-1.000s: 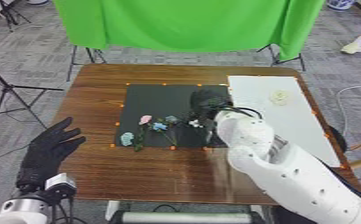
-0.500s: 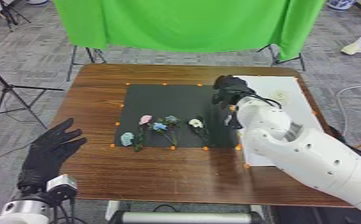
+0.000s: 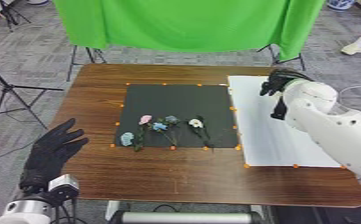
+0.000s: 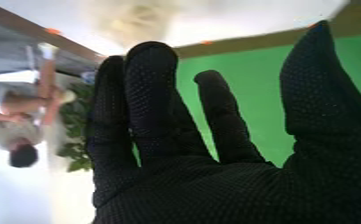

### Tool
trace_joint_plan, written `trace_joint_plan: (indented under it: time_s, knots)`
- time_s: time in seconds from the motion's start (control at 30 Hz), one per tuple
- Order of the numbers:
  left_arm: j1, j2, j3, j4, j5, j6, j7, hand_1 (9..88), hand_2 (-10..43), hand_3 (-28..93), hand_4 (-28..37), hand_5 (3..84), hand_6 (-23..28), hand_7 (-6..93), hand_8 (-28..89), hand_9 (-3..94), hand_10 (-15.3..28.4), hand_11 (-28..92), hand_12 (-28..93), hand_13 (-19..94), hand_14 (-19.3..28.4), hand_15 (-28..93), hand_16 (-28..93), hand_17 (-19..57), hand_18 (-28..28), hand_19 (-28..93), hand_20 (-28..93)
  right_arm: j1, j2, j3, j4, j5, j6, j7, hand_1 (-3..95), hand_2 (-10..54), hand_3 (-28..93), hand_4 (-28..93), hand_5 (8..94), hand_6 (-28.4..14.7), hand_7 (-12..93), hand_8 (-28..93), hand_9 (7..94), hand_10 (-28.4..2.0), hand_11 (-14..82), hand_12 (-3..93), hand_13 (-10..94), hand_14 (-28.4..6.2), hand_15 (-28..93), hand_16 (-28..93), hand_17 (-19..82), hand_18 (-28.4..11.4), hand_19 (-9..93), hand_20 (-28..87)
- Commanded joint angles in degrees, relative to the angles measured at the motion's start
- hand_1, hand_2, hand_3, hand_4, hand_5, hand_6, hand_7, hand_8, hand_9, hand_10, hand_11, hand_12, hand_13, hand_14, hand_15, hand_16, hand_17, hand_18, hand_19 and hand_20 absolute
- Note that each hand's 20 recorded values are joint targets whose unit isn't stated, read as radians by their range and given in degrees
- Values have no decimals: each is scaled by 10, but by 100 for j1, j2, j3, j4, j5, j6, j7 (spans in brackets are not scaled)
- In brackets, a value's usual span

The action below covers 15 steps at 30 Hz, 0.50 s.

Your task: Arrange flowers

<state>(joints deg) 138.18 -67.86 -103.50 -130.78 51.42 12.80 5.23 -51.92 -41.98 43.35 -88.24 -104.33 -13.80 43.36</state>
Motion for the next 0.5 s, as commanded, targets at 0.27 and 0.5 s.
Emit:
trace_joint_plan:
  time_s: [0.27, 0.5]
  knots:
    - [-34, -45, 68, 15, -12, -46, -15, 239, 50, 811, -212, 370, 102, 147, -99, 359, 206, 304, 96, 278, 277, 574, -115, -112, 235, 575, 28, -238, -126, 237, 347, 106, -899, 398, 199, -26, 932, -239, 312, -48, 161, -136, 307, -193, 77, 135, 595, -122, 891, 41, 246, -233, 932, 202]
    - [-38, -55, 83, 17, -3, -58, -19, 240, 50, 810, -212, 370, 102, 146, -99, 359, 206, 303, 96, 278, 277, 573, -115, -112, 235, 575, 27, -333, -138, 264, 392, 50, -1047, 486, 222, -32, 932, -245, 335, -47, 173, -139, 361, -187, 101, 139, 600, -118, 891, 37, 246, -233, 932, 194]
